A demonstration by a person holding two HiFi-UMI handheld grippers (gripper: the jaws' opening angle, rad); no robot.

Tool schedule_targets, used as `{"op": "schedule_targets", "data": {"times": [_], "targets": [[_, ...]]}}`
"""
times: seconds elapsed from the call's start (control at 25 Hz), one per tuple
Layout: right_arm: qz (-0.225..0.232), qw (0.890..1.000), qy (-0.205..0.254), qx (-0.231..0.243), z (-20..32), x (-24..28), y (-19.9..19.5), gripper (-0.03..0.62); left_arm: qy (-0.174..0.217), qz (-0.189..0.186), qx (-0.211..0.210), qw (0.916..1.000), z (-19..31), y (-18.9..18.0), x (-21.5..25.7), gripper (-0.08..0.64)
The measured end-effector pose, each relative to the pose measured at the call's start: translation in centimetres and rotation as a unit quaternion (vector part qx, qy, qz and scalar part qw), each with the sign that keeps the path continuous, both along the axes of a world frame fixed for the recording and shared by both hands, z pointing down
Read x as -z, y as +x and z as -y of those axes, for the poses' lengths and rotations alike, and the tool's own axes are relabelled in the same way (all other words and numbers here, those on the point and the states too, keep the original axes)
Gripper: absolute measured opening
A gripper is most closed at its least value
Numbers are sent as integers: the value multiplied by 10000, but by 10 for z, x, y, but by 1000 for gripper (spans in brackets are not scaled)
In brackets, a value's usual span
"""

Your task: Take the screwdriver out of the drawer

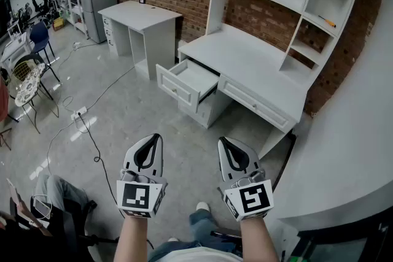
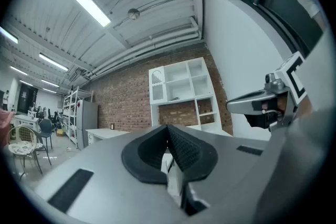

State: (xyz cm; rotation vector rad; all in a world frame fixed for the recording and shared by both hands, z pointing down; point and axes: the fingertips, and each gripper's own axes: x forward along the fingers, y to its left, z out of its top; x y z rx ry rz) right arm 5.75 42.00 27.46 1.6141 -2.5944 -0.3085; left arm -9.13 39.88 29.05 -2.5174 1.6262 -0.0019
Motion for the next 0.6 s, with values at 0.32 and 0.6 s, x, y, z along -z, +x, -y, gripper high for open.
{"op": "schedule_targets", "data": {"times": [0.32, 0.6], "targets": [[143, 9999, -93, -27, 104, -3, 72, 6, -100, 10, 125, 9999, 103, 60, -3, 8], [297, 9991, -146, 261, 185, -3, 110, 8, -229, -33, 444, 9987, 176, 84, -4, 8]]}}
